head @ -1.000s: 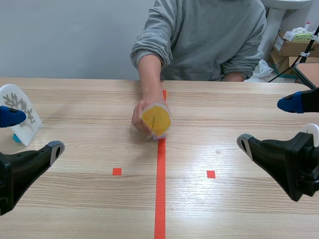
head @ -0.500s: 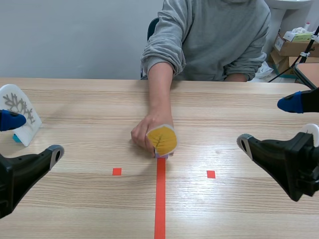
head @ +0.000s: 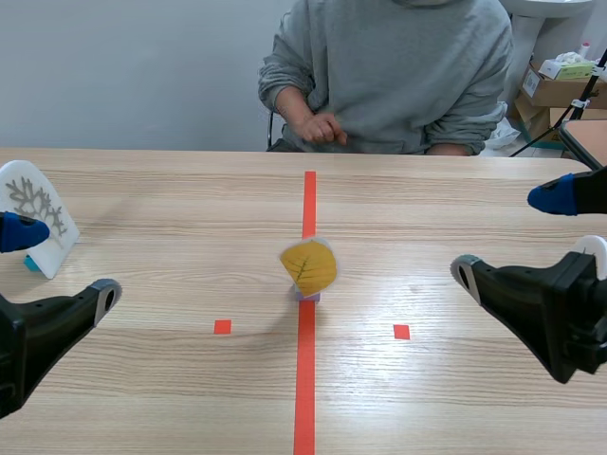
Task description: Do the leaf sorting experiment
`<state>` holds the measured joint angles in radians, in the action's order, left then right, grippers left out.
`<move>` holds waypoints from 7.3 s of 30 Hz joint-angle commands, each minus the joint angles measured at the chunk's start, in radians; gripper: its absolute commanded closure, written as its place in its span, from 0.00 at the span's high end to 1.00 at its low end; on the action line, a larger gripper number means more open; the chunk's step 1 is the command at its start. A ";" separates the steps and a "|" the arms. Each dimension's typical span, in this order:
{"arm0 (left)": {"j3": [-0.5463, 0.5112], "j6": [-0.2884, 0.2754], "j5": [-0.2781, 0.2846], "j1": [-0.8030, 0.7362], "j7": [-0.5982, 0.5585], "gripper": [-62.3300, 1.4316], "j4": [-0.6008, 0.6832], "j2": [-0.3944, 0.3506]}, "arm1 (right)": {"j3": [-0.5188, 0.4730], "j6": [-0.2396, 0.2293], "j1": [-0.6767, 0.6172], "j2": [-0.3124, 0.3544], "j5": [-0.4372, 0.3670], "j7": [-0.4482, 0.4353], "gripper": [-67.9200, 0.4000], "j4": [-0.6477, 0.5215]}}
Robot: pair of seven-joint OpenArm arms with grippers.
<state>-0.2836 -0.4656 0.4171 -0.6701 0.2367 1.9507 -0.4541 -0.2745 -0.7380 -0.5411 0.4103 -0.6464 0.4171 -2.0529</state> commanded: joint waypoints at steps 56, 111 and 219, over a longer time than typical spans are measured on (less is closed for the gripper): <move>0.003 -0.001 0.006 0.031 0.064 0.65 0.011 0.005 | 0.565 0.004 0.572 0.034 0.305 -0.172 0.96 0.649; 0.003 -0.001 0.005 0.039 0.080 0.65 0.011 0.005 | 0.818 0.095 0.857 -0.214 0.487 -0.266 0.02 1.001; 0.003 -0.001 0.014 0.039 0.071 0.65 0.010 0.007 | 0.160 0.216 -0.034 0.135 0.182 -0.105 0.67 -0.011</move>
<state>-0.2836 -0.4679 0.4206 -0.6315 0.3214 1.9507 -0.4541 -0.1081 -0.5251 -0.5777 0.5407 -0.4549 0.3176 -2.0579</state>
